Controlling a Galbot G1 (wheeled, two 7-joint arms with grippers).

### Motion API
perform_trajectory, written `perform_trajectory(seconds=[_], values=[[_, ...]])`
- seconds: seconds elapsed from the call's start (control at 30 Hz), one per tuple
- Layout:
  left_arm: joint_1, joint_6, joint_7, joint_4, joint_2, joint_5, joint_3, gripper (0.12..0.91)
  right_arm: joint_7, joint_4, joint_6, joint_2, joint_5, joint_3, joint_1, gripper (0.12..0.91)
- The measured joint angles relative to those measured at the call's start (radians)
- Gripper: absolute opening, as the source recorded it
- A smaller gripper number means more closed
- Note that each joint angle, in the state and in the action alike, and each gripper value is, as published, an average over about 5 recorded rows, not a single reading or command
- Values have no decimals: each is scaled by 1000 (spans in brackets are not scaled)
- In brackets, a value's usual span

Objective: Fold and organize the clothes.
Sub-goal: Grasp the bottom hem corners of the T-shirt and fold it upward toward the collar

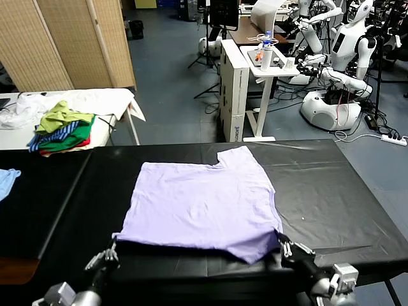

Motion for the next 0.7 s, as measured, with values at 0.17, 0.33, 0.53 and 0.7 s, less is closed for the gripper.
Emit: perform_trajectory(seconds=[0.17, 0.33, 0.53, 0.7], values=[[-57, -7, 9, 48, 25, 10, 8, 146, 5, -67, 1, 5, -9, -49, 97, 139], [-98, -7, 8, 95, 46, 17, 16, 146, 13, -113, 7, 5, -14, -70, 155, 139], [-138, -3, 2, 144, 54, 12, 19, 146, 18, -143, 7, 15, -19, -76, 184, 145], [-154, 9, -1, 168, 53, 14, 28, 146, 4, -140, -3, 18, -19, -68, 181, 317]])
